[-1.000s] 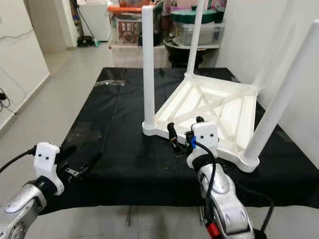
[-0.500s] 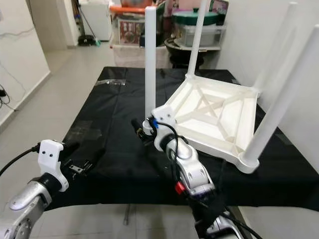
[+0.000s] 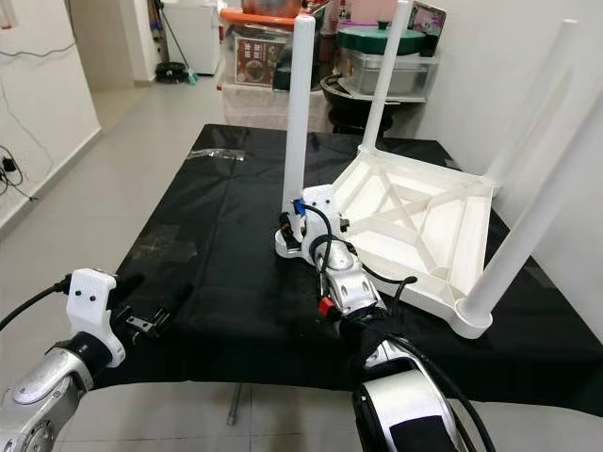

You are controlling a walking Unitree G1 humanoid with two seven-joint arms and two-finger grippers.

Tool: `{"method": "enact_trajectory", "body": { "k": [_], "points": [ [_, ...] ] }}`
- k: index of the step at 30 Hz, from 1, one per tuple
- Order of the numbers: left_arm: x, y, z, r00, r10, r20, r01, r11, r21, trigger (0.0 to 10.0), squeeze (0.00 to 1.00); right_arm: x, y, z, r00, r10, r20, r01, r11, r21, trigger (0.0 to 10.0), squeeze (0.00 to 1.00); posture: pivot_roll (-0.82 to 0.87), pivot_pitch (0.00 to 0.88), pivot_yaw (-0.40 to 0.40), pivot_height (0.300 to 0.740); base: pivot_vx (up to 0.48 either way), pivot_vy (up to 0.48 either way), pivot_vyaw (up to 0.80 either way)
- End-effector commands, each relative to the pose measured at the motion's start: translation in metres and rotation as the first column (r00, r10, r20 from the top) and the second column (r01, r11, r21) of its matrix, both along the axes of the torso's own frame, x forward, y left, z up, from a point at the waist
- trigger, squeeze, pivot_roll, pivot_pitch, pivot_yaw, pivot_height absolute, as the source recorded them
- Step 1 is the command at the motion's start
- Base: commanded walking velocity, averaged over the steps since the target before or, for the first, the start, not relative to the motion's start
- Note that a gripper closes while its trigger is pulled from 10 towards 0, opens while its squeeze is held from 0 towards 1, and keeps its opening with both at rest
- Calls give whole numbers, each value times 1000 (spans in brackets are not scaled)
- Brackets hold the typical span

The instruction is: Building children table

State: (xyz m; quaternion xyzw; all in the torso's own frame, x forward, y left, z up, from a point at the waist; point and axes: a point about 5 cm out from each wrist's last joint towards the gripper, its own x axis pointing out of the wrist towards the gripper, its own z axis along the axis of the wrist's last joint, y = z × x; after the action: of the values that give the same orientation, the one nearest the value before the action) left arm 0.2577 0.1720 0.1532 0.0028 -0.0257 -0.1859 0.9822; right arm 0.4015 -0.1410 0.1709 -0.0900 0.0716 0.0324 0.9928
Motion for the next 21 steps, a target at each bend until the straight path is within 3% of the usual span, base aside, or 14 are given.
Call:
{"method": "enact_trajectory", "body": {
  "k": [1,10,14,21],
  "points": [
    [0,0,0,1000,2,0,-2,1000,11,10000,0,0,-11,-9,998,-40,-50,38,999,-33,10000,0,142,0,-86,740,0,0,0],
    [0,0,0,1000,0,-2,0,1000,16,10000,0,-5,-27,-29,990,-33,-134,16,991,-129,10000,0,137,0,-78,740,0,0,0],
    [1,0,2,1000,-5,1,5,1000,21,10000,0,-12,-38,-48,967,-55,-250,0,977,-214,10000,0,147,0,-80,740,0,0,0],
    [0,2,3,1000,0,3,0,1000,27,10000,0,-13,-37,-53,954,-37,-298,-30,976,-218,10000,0,153,0,-83,740,0,0,0]
  ]
}}
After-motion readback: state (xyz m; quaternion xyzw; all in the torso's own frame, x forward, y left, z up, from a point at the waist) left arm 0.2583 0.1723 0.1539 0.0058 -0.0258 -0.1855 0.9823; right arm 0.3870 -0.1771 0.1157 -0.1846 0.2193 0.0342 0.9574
